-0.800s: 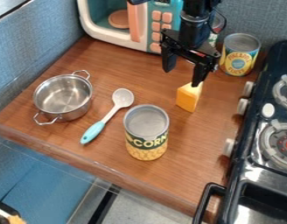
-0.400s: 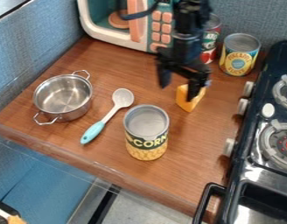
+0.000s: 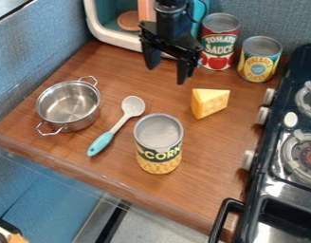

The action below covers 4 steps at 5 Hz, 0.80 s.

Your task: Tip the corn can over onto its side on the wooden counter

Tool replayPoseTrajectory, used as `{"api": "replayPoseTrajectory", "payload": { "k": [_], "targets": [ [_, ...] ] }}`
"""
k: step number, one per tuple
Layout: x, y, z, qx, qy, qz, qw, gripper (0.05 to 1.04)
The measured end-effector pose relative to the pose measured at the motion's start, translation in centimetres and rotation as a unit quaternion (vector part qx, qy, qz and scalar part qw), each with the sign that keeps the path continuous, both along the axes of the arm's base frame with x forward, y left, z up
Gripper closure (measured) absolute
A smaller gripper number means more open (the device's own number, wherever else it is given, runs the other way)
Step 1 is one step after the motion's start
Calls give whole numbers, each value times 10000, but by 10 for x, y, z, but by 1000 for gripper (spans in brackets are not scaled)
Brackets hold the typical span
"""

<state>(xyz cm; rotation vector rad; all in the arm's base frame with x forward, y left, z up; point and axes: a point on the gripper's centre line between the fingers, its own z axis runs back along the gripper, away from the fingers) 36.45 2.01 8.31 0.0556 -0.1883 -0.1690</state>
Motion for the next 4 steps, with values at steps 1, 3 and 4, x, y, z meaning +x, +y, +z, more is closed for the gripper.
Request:
{"api": "replayPoseTrajectory", "payload": {
  "k": [1,3,4],
  "targets": [
    [-19,16,-5,-112,120,72,9998,83],
    [-62,21,-28,41,554,-14,9985,83],
    [-72,27,-32,210,580,67,9981,83]
  ]
}}
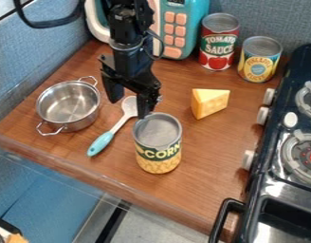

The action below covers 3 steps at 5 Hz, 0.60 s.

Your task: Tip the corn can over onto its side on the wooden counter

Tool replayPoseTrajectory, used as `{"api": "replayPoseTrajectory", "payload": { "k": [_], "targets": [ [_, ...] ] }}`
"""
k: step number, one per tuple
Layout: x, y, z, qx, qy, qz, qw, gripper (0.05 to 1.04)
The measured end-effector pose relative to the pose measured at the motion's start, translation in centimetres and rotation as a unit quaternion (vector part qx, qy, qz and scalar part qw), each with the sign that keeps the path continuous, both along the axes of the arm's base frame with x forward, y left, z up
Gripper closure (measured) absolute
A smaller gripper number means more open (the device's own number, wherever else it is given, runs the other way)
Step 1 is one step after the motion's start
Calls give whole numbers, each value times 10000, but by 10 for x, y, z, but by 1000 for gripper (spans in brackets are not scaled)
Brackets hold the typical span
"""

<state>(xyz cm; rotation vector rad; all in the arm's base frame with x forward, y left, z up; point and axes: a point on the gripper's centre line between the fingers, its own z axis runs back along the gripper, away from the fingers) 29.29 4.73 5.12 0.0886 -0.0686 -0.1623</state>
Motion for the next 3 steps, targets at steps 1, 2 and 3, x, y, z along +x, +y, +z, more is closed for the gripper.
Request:
{"api": "replayPoseTrajectory", "payload": {
  "k": [1,2,3],
  "targets": [
    [-20,3,-23,39,455,-63,9989,83],
    [-25,11,-25,89,466,67,9989,83],
    [-25,17,-9,-51,103,165,9998,83]
  ]
}}
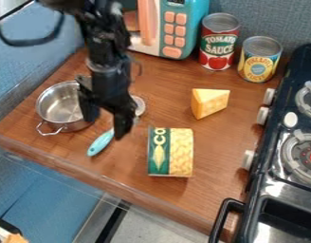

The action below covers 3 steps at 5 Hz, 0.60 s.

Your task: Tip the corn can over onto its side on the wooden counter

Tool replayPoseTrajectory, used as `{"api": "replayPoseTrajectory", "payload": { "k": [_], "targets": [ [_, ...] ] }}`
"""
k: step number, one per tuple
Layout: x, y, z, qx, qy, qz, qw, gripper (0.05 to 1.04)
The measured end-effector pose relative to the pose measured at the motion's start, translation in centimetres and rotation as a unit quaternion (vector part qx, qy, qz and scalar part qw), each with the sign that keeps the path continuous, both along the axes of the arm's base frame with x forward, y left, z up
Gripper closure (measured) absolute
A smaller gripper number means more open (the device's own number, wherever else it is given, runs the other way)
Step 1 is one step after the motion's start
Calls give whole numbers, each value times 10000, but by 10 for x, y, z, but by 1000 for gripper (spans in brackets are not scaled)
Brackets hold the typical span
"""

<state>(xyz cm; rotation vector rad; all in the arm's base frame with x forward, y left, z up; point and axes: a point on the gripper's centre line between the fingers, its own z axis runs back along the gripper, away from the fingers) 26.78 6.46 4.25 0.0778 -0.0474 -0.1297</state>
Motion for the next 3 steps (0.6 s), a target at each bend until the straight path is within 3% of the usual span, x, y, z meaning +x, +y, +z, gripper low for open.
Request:
{"api": "replayPoseTrajectory", "payload": {
  "k": [1,2,3],
  "targets": [
    [-2,4,-1,-23,-45,9,10000,83],
    [-7,6,-18,-94,228,105,9996,83],
    [-6,4,-20,-150,228,48,9996,83]
  ]
}}
